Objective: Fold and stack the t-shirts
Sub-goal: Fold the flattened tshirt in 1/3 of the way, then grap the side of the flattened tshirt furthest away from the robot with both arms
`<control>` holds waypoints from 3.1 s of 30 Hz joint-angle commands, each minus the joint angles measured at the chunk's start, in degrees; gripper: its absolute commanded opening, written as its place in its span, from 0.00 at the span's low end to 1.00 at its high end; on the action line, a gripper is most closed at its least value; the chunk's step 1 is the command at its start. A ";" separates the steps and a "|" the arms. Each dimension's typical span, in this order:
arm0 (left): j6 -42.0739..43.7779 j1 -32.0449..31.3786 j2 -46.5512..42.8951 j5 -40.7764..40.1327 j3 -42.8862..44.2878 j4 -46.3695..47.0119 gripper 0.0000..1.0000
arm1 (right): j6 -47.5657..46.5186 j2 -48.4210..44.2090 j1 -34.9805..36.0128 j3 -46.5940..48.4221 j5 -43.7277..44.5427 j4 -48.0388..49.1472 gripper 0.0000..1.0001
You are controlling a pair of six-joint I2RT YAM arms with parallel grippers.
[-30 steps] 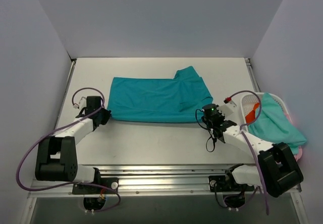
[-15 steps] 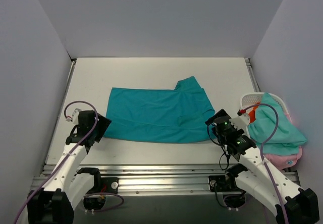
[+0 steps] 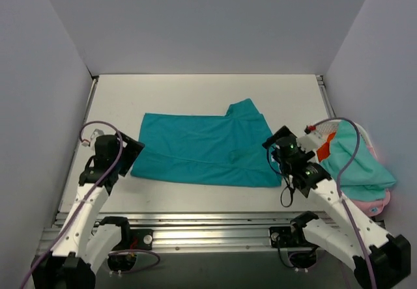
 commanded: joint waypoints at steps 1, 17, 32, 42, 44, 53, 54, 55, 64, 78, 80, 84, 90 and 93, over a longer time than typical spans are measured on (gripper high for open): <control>6.25 0.41 14.14 2.89 8.12 12.82 0.94 | -10.89 16.73 -0.35 8.42 0.05 13.13 1.00; 11.72 4.01 52.97 9.13 29.41 30.06 0.95 | -26.29 77.52 -14.23 60.63 -11.55 19.75 1.00; 11.81 6.65 57.63 11.24 32.76 31.38 0.96 | -24.80 88.71 -13.71 73.06 -15.07 17.46 0.99; 10.84 6.82 57.11 12.29 30.91 32.26 0.96 | -23.40 83.60 -11.69 59.70 -15.06 22.64 0.91; 10.84 6.82 56.76 12.29 30.56 32.26 0.96 | -23.05 83.08 -11.34 58.11 -14.72 23.17 0.89; 10.93 6.82 54.30 12.56 28.80 31.91 0.97 | -23.31 83.78 -11.25 55.03 -15.59 25.81 0.68; 10.93 6.82 54.03 12.56 28.71 31.82 0.97 | -23.48 83.95 -11.25 54.94 -15.77 26.42 0.58; 10.93 6.82 54.03 12.38 28.54 31.73 0.97 | -23.66 84.13 -11.25 55.03 -16.12 26.60 0.53; 11.10 6.91 55.70 12.29 29.59 31.38 0.97 | -24.01 86.41 -11.87 57.14 -17.53 25.72 0.01; 13.92 7.88 63.60 6.41 41.45 21.45 0.97 | -24.45 83.34 -12.39 55.20 -16.91 25.46 0.00; 13.83 7.96 65.63 6.14 43.47 20.57 0.97 | -24.45 82.73 -12.39 54.68 -17.09 25.63 0.00; 13.48 7.96 68.88 6.23 45.84 19.78 0.97 | -24.36 82.11 -12.39 54.06 -17.00 26.07 0.00; 12.95 7.44 71.35 8.25 46.29 20.04 0.99 | -24.10 82.20 -12.48 53.71 -17.35 26.60 0.00; 12.95 7.09 71.43 8.86 46.20 20.57 0.99 | -24.01 82.55 -12.48 53.62 -17.61 26.95 0.00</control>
